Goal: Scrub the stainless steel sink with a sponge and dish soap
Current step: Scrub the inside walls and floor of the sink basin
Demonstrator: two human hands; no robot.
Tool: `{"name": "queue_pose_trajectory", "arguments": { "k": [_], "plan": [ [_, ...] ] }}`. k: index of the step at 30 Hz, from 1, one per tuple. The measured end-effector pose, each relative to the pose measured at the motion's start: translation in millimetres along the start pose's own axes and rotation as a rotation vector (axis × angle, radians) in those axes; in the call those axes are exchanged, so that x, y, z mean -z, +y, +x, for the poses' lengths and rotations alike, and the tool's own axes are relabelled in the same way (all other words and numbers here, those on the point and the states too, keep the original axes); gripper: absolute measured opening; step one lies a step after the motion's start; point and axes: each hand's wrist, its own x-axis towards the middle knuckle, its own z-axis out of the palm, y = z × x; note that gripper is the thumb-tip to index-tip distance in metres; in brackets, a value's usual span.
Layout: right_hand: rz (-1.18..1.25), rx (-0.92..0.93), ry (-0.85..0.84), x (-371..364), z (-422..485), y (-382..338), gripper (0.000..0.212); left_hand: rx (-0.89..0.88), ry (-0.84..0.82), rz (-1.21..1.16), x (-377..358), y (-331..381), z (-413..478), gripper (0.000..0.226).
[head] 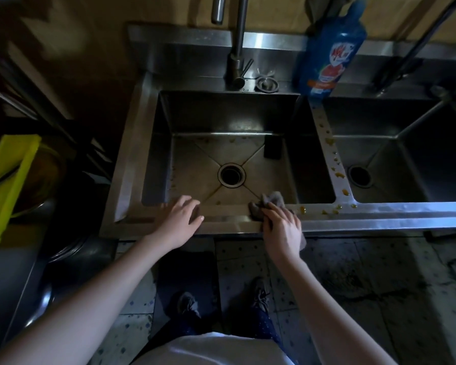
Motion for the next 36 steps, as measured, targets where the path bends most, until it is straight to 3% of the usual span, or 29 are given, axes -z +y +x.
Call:
{"name": "queue_pose_trajectory", "arguments": {
  "k": [3,10,16,21,27,36],
  "plan": [
    [0.000,0.075,-0.043,-7,-3,-12,0.029,-0.006,-0.040,-0.078,-8,17,3,0.043],
    [-0.046,0.164,-0.084,-2,1,11,0.031,-0.019,-0.064,-0.012,-22,48,11,0.047],
    [-0.082,0.075,-0.006,26,12,65,0.029,-0.013,-0.051,0.026,-31,69,16,0.048],
    [-0.197,-0.048,-0.094,54,27,115,0.036,0.000,-0.047,0.030,-40,86,20,0.047],
    [-0.135,-0.113,-0.124,63,34,130,0.035,0.004,-0.029,0.021,-48,106,29,0.045],
    [-0.047,0.175,-0.171,58,32,121,0.038,0.030,-0.037,-0.050,-67,144,39,0.048]
  ]
}}
